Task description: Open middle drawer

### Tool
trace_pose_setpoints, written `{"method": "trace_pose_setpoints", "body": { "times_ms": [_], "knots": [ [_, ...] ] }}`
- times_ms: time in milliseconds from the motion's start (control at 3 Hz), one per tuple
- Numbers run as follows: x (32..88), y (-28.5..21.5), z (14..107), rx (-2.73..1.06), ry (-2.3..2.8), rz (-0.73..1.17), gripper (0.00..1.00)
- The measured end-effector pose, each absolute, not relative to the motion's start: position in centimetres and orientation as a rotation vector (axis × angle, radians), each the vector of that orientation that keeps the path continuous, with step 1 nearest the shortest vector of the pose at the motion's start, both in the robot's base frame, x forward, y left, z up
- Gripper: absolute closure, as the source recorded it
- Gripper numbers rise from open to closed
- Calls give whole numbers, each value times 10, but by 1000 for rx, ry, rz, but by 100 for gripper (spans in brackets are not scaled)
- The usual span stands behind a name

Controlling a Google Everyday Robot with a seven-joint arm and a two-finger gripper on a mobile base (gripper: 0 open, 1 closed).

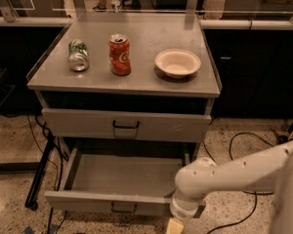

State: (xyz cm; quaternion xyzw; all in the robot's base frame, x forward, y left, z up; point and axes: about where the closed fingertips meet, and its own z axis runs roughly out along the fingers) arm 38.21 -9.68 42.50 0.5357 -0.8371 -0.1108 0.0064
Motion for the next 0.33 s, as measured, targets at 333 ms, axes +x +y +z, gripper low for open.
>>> {"method": "trace_pose_setpoints", "body": {
  "times_ms": [333],
  "knots": [
    [355,-120,463,1648,-2674,-301,0]
  ]
}}
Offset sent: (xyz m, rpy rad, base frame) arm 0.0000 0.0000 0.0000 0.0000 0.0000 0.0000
